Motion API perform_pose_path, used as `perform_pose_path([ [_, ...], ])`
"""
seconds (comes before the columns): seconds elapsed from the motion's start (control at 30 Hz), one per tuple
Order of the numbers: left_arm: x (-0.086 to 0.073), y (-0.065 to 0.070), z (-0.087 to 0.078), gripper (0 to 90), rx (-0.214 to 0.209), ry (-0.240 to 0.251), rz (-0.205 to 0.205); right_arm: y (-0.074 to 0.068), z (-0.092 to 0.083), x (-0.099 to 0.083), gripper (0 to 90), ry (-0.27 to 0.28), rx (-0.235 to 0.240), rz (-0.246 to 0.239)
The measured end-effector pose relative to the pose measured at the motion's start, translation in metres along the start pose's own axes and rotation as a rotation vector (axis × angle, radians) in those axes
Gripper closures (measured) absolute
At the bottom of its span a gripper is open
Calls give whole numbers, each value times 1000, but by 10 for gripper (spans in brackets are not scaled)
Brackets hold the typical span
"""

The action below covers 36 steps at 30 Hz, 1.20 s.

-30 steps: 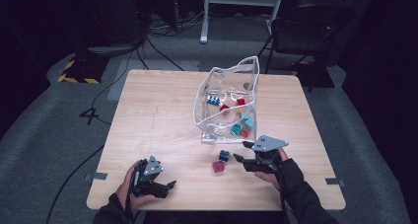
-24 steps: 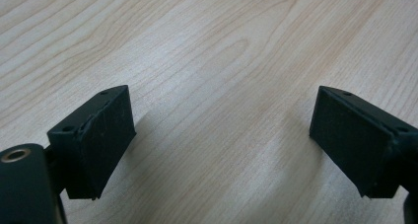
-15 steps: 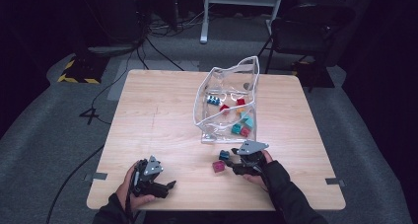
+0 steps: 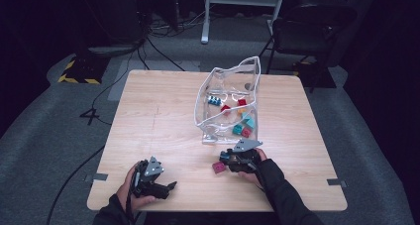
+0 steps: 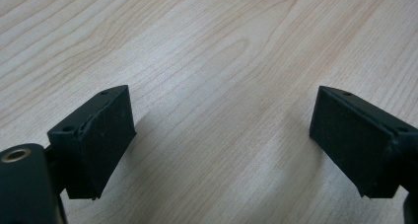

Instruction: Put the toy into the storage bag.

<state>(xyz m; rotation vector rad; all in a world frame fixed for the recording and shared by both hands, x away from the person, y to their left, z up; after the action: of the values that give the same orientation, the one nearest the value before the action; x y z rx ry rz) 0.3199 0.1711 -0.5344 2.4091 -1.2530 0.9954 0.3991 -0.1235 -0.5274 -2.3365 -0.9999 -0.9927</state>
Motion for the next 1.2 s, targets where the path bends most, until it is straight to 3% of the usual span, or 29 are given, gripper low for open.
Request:
perform_pose_path([
  [0.2,0,0,0,102,-1,-1,1,1,-5,1,559,15,0,1],
  [0.63,0,0,0,102,-1,0,0,13,-46,6,561,103,-42,27],
  [0.9,0,0,0,102,-1,1,1,17,-74,12,564,147,-36,45],
  [1.1,0,0,0,102,0,0,1,22,-92,18,567,186,-71,87],
  [1.2,0,0,0,102,-1,1,1,23,-104,26,568,213,-86,85],
])
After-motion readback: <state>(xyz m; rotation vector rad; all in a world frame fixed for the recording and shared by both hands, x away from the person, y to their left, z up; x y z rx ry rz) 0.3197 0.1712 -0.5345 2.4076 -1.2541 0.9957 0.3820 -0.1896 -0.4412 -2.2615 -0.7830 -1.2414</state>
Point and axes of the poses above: each handheld gripper's, and its own axes: z roughly forward along the jaws, x roughly out of its top, y roughly to its right, the point moved 4 cm from there along z, roughly forward along the jaws, and after that the axes turned 9 degrees about z, right-handed, at the moved point
